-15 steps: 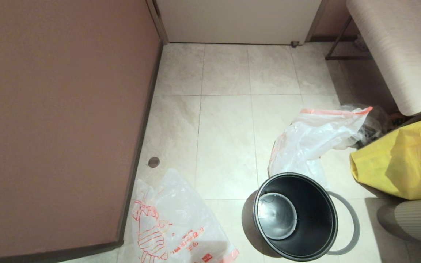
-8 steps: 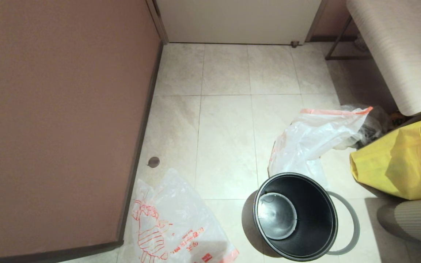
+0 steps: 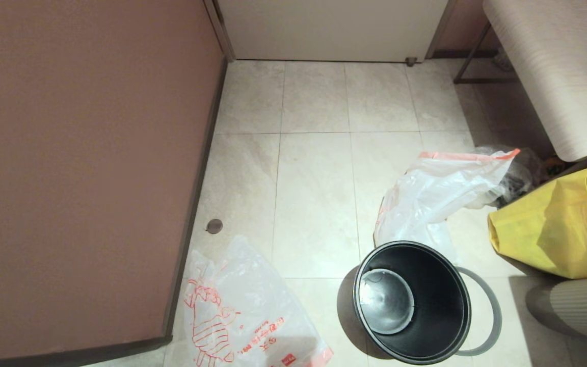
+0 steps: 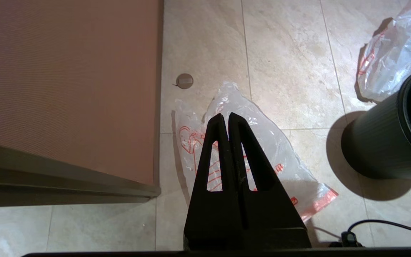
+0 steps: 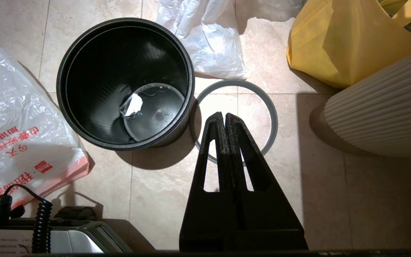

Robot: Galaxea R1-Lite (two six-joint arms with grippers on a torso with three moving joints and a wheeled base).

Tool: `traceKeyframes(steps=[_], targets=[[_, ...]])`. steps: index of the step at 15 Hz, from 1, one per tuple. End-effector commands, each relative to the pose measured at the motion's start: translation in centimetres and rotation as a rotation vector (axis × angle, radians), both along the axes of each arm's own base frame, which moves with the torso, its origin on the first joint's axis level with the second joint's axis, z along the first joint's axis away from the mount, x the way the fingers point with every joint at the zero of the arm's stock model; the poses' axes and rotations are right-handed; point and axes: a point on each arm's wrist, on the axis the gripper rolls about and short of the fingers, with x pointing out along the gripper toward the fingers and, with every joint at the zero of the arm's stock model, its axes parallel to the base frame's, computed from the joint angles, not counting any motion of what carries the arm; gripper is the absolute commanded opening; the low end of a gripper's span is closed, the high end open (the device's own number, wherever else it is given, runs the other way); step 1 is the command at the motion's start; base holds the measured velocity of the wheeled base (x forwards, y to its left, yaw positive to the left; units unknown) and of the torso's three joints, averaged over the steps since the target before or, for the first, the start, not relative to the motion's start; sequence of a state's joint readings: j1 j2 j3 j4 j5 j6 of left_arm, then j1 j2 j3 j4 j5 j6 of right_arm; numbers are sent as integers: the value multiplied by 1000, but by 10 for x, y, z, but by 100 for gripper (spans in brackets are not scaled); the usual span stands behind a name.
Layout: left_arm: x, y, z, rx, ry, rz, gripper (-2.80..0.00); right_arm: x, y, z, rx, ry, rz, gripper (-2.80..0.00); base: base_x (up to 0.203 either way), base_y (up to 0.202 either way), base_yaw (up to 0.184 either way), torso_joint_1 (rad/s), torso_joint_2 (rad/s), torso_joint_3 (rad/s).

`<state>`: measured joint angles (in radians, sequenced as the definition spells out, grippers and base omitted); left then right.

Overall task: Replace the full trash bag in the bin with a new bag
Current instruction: Pick up a new trash bag

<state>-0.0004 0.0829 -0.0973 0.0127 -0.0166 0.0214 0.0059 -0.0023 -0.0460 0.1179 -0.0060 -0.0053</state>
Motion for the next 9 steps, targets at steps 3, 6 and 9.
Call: traceKeyframes(steps=[3, 6, 9], targets=[[5, 0, 20, 0, 21, -4, -280, 0, 0, 0, -2, 6, 1, -280, 0, 0, 0, 0, 0, 0], [19, 0, 44, 1, 81, 7, -280, 0, 0, 0, 2, 13, 1, -280, 0, 0, 0, 0, 0, 0], [36, 0, 55, 22, 167, 15, -280, 2, 0, 1, -39, 46, 8, -280, 0, 0, 0, 0, 0, 0]])
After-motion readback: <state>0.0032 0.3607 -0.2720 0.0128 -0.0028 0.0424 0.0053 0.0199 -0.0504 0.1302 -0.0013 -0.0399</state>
